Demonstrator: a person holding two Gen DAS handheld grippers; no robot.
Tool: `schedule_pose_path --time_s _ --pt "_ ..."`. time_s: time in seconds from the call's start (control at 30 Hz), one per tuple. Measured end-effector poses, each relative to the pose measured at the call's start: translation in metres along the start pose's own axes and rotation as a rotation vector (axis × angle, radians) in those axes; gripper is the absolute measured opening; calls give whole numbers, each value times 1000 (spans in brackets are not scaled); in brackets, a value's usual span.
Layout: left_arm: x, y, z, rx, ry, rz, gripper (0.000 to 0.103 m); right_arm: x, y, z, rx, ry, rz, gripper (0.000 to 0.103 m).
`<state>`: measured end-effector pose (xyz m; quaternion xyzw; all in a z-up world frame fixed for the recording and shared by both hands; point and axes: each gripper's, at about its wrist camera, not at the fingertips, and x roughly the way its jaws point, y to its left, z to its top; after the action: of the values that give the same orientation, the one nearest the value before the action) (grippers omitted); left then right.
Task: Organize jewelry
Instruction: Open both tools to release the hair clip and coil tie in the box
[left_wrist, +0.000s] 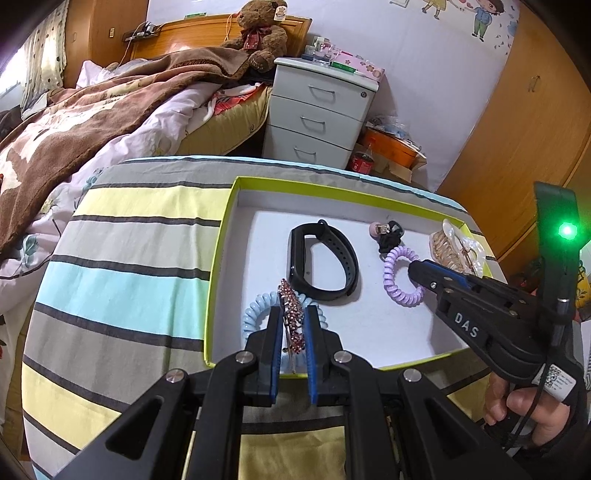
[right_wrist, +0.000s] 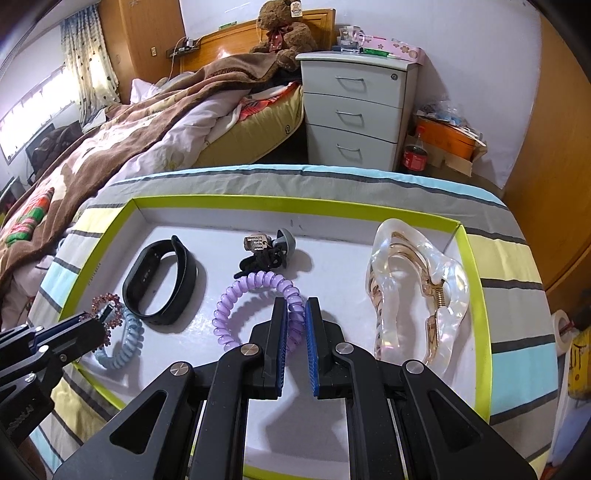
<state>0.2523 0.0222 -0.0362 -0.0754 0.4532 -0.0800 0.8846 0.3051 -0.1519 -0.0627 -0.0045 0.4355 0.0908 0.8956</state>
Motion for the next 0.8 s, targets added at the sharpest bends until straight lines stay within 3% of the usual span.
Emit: schedule_pose_path --time_s 0.6,0.8 --pt "-4 2 -1 -15 -6 19 13 -1 1 -1 -5 -12 -6 13" --pt "-5 2 -1 -18 -4 17 24 -8 1 -1 0 -31 3 21"
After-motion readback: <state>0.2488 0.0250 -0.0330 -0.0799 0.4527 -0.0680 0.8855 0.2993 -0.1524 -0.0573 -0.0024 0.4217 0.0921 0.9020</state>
